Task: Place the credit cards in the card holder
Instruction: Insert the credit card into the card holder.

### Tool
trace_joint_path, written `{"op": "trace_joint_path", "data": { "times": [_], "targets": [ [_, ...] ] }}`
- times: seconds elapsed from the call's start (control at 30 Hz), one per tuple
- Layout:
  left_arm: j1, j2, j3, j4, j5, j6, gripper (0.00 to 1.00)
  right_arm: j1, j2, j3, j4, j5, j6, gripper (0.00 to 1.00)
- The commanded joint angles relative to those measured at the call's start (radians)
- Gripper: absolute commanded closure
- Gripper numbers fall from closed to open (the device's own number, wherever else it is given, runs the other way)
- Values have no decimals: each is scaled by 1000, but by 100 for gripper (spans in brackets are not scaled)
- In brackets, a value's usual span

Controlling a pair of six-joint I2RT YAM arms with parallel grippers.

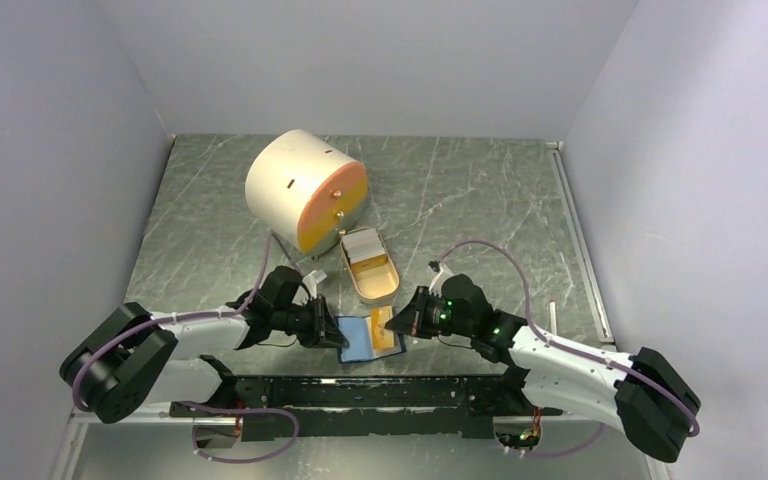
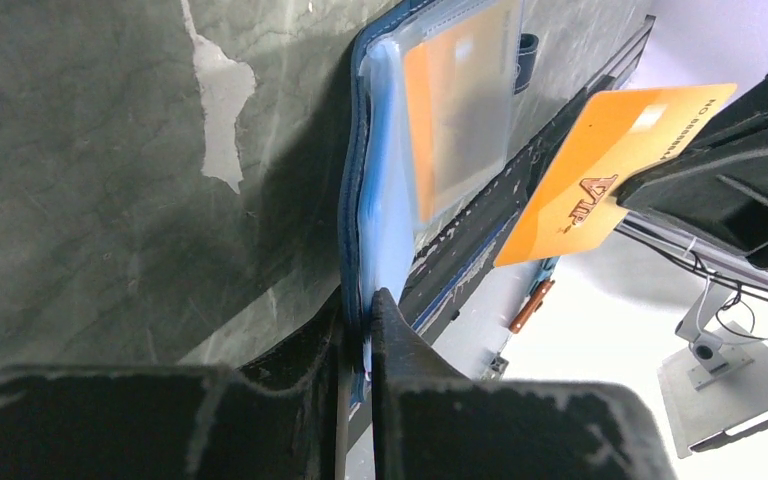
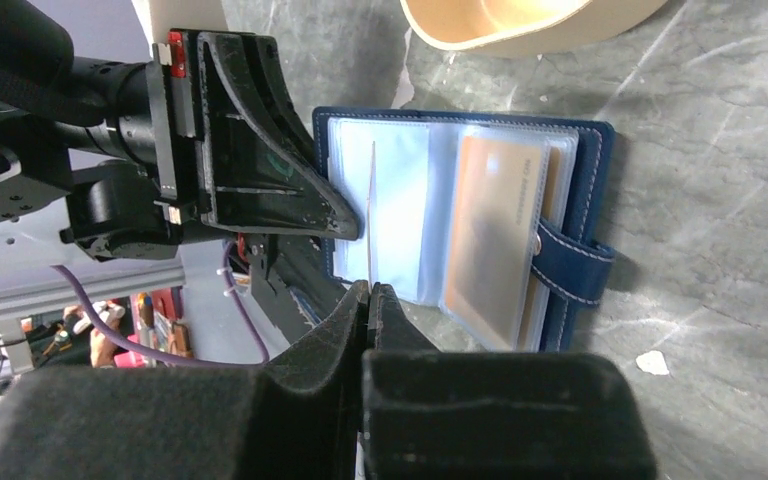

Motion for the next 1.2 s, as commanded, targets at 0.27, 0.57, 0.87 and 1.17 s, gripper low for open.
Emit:
{"op": "trace_joint_path", "data": {
  "times": [0.27,0.57,0.87,1.17],
  "targets": [
    [6,110,-14,118,131,43,87,10,69,-130,247,28,72,100],
    [6,148,-3,73,111,64,83,12,97,-182,317,33,95,100],
    [6,164,1,51,86,71,79,40,223,-185,435,6,133,100],
    [6,175,-4,61,80,70,82,83,342,-191,586,-2,170,100]
  ]
}}
